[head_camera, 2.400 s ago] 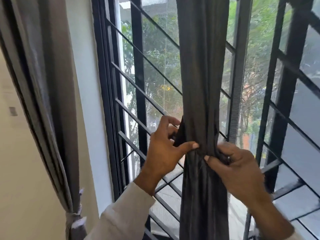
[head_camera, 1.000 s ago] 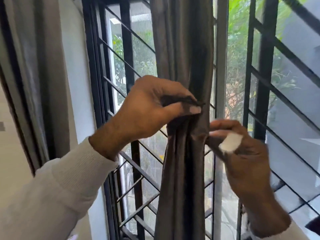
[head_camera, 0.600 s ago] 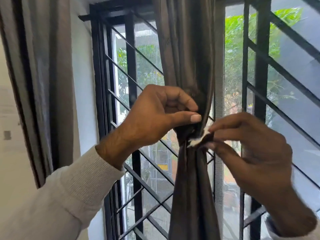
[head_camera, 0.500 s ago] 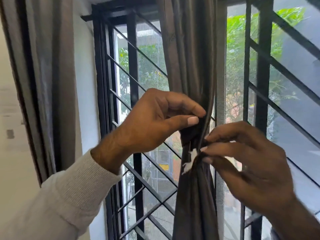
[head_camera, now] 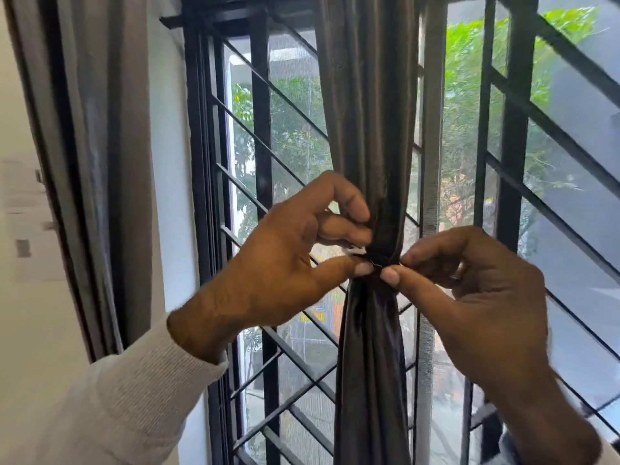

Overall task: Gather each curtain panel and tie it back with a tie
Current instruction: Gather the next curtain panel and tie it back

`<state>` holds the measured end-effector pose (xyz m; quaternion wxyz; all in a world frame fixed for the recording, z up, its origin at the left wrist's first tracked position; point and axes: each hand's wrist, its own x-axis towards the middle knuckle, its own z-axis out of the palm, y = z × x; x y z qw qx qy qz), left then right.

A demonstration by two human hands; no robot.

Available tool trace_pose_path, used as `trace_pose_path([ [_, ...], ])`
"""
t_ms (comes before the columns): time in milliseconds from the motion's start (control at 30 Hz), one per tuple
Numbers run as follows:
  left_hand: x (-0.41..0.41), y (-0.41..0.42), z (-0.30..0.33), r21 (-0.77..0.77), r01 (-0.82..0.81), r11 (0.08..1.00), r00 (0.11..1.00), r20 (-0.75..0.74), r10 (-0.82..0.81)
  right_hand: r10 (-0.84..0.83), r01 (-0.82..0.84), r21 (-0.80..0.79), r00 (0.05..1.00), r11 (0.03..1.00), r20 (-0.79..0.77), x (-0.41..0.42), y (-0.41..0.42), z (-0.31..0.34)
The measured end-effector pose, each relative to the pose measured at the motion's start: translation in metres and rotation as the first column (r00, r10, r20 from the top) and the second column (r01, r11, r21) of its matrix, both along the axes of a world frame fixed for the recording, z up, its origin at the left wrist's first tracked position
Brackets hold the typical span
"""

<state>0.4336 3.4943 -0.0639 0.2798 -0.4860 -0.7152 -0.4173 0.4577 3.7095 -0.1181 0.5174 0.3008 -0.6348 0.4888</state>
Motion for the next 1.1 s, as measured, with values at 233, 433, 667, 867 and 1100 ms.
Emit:
trace_pose_path([
  [233, -0.005, -0.007, -0.001, -0.073, -0.007, 0.997, 0.998, -0.056, 0.003, 0.025, -0.03, 0.302, 0.999, 0.953, 0.021, -0.002, 0.011, 0.034],
  [433, -0.024, -0.011, 0.003, -0.051, -0.108, 0.993, 0.976, -0.196, 0.096, -0.082, 0.059, 0.339, 0.995, 0.939, 0.054, -0.022, 0.012, 0.052],
  [667, -0.054, -0.015, 0.002, 0.005, -0.211, 0.977, 0.968, -0.135, 0.21, -0.14, 0.141, 0.169, 0.99, 0.975, -0.02, -0.024, 0.013, 0.041],
  [867, -0.048, -0.006, 0.017, -0.089, -0.213, 0.973, 0.97, -0.136, 0.2, 0.0, 0.05, 0.44, 0.994, 0.897, -0.113, -0.018, 0.008, 0.02],
  [1100, -0.038, -0.007, 0.032, -0.172, 0.036, 0.984, 0.992, 0.125, -0.014, -0.025, 0.099, 0.414, 0.983, 0.905, -0.182, -0.031, 0.006, 0.009],
])
